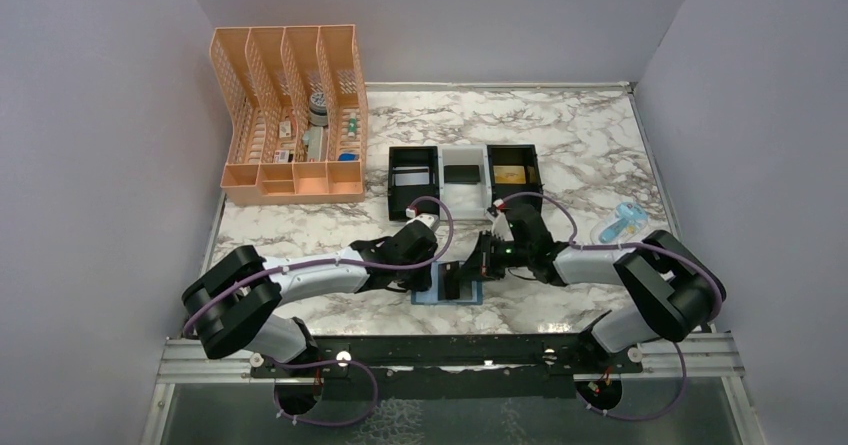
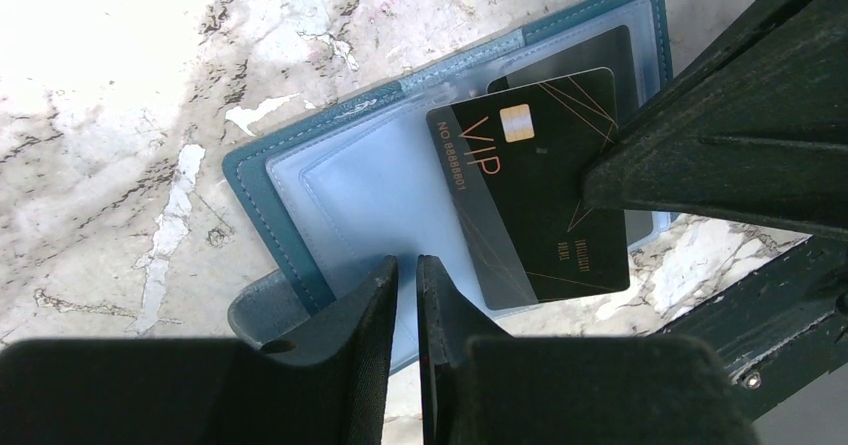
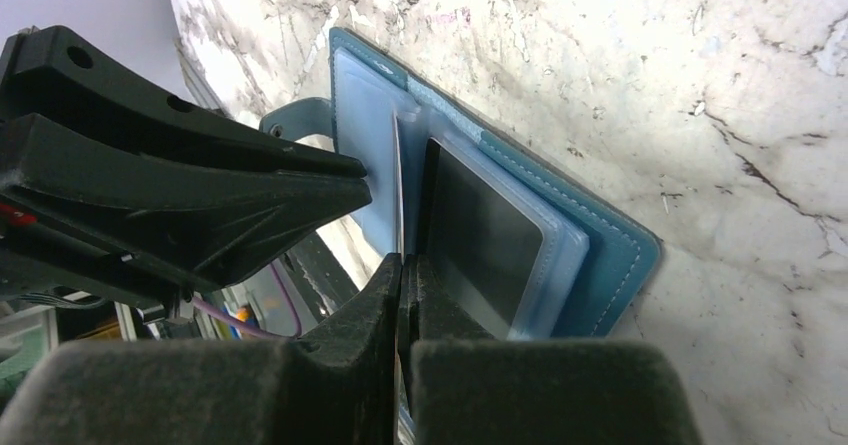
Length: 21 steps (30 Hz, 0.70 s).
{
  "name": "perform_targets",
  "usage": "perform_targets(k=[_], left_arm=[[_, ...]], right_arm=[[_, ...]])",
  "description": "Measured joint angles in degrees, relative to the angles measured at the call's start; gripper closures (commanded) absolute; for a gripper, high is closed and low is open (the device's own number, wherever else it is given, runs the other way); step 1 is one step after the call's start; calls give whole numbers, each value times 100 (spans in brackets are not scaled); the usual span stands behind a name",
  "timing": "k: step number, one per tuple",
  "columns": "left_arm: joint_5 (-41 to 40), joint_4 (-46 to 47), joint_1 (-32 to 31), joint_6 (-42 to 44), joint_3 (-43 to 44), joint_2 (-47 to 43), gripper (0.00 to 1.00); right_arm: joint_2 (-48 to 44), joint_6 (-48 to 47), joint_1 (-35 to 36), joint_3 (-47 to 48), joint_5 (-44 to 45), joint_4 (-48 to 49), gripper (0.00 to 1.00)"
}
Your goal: Take the credit cards out of the card holder
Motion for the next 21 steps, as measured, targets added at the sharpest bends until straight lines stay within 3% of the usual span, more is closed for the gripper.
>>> perform_targets(k=[5,9,13,21], left_arm=[[2,-142,0,22,72,-68,57],[15,-385,2,26,142,-352,50],[146,-363,2,24,282,-638,52],[476,-50,0,15,291,-315,74]], right_arm=[[214,101,-7,-11,-50,181,99],[330,216,-7,-11,-94,308,99],[428,350,-9,-11,-184,518,99],[636,509,-9,-11,-240,774,98]])
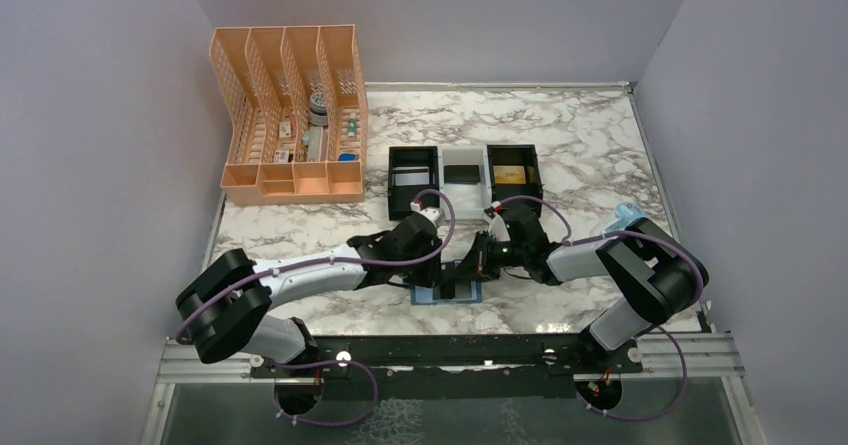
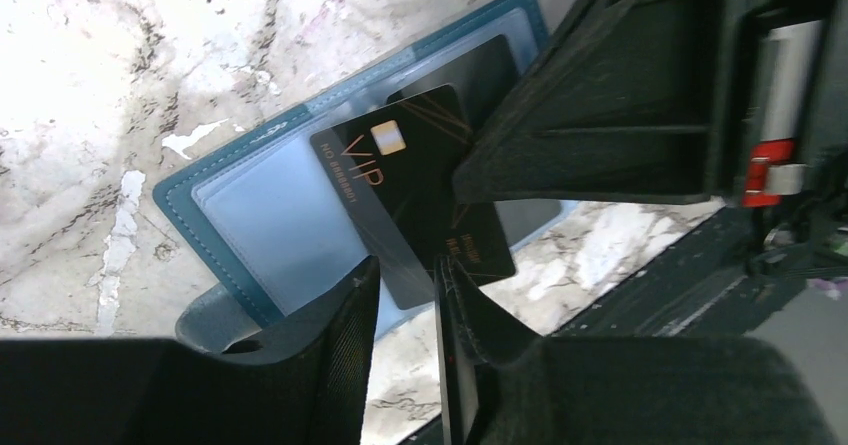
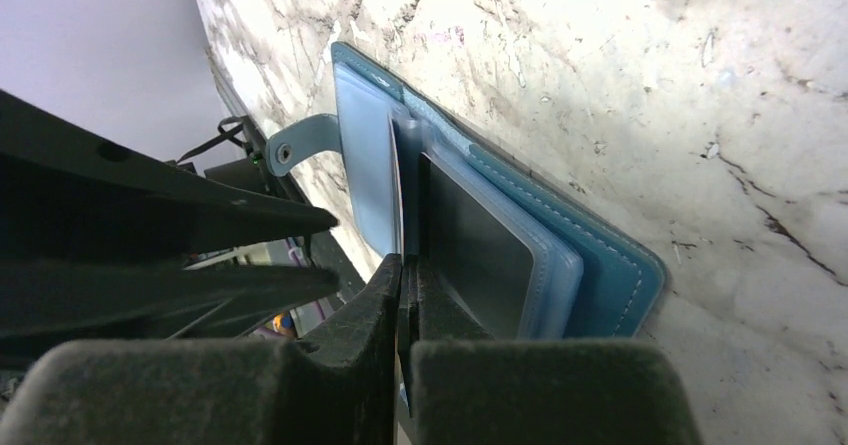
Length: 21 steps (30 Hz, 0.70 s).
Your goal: Take the credit cards out of the card holder
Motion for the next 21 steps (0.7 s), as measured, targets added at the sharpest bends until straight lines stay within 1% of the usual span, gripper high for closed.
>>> perform_targets(k=[3,9,11,13,14,21], left_arm=[[9,24,0,-2,-68,203,79],[-2,39,2,-17,-210,426,83],[-17,61,0,-20,-216,428,85],[-22,66,0,-17,-223,433,85],[-24,68,0,-17,-223,433,85],[-42,68,0,-15,-225,433,86]], right_arm=[[9,17,0,0,-20,39,97],[11,15,0,0,-26,52,93],[42,-7,0,2,-57,55,90],[109,-28,0,11,-74,61,84],[142,-28,0,11,-94,70,83],[374,-20,24,15,-389,437,83]])
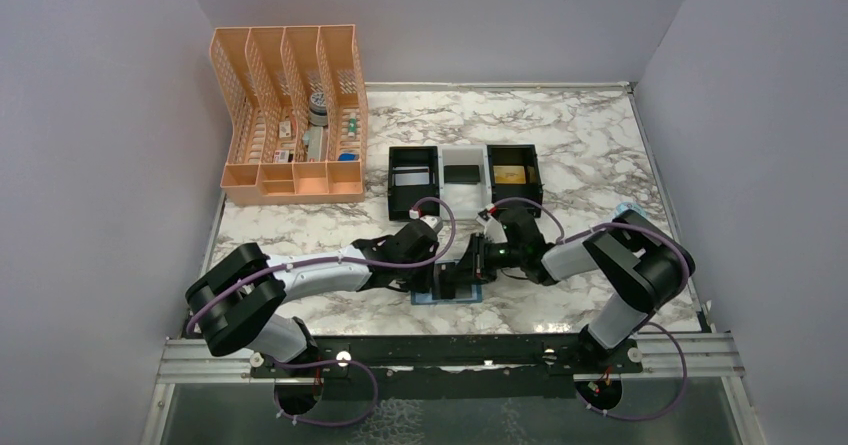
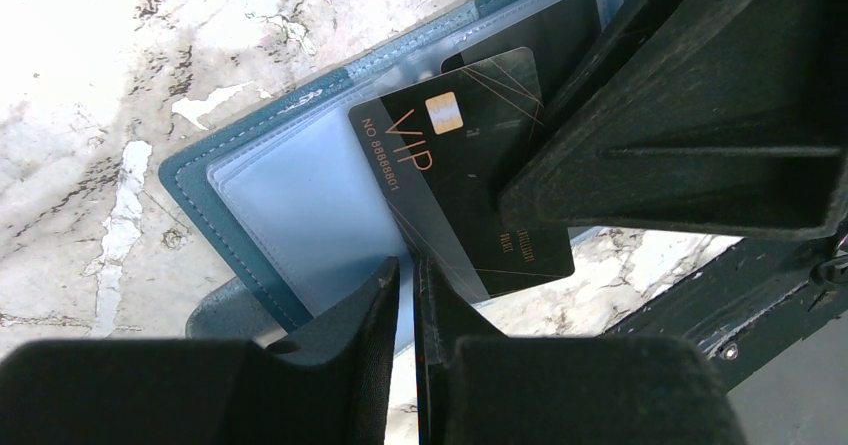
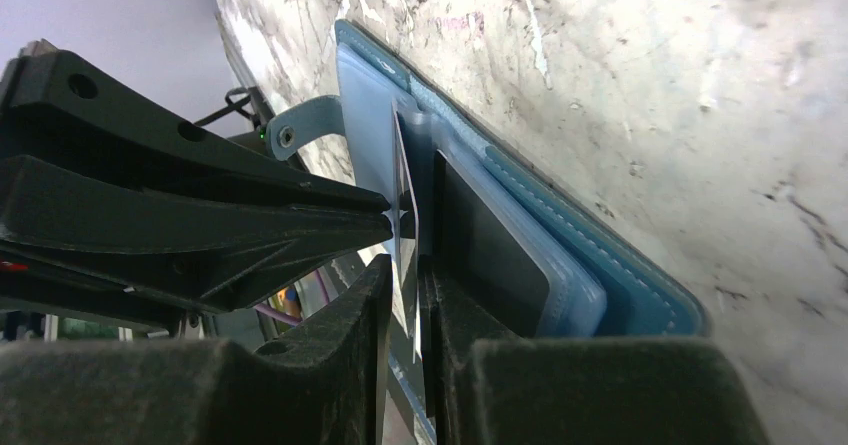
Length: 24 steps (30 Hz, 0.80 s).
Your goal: Take the credit cards out of the card holder
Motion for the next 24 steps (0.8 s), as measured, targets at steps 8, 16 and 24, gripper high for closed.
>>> perform_targets(k=[8,16,24], left_arm=[[-15,4,0,-2,-9,0,86],[-37,17,0,-2,-9,0,86],[-168,-68,0,4,-9,-57,79]], right_arm=[[216,35,190,72,-52,157,98],[-157,-63,225,72,280,-317,99],[-1161,-557,238,160,1058,-1423,99]])
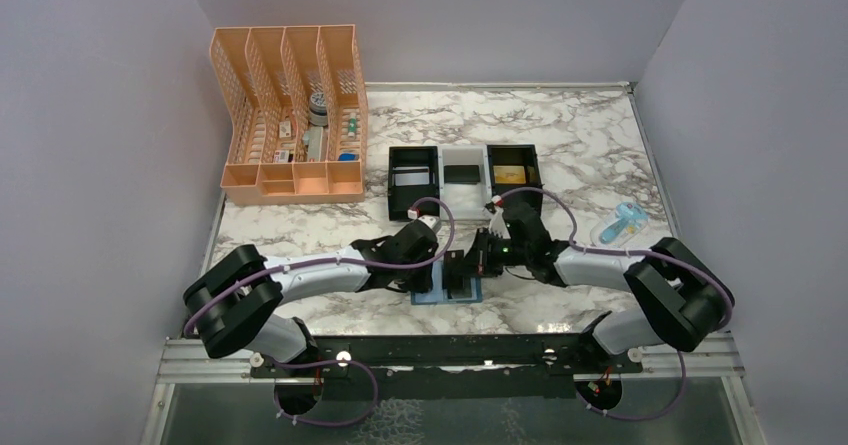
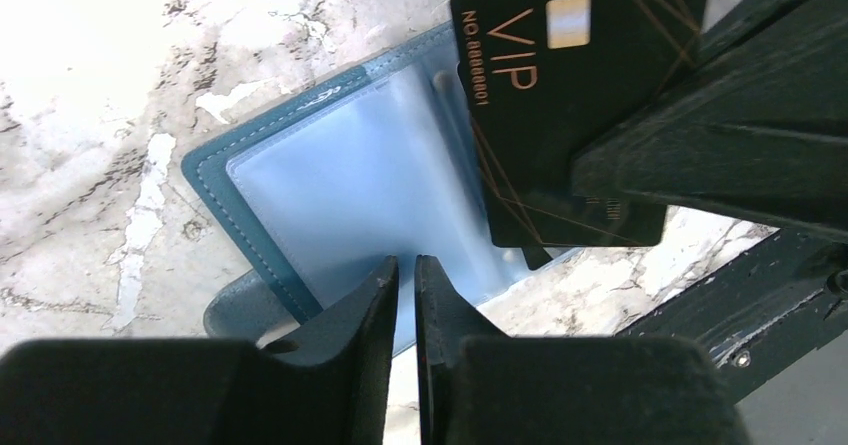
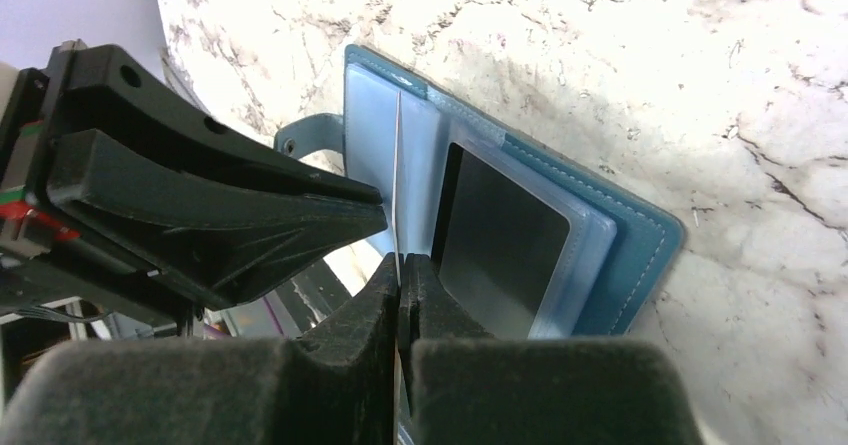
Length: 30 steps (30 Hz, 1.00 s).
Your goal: Take the credit cards out of the card holder
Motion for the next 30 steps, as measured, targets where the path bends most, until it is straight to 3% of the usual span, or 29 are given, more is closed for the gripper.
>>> perform_targets(k=[12,17,22,24,30], left_arm=[[-109,-446,0,133,170,-623,44],[317,20,2,120,280,-664,44],[820,527,0,44,280,-208,52],[841,546,0,48,280,50,56],[514,284,2,59,275,339,56]], right_arm=[[-935,-551,0,2,645,-645,99],[-1853,-525,0,0,1663,-1281,99],[-2660,-459,0,-11,2647,-1764,99],[-2861,-461,0,-35,2920,-1867,99],[-2994,-505,0,-42,3292,-2111,99]])
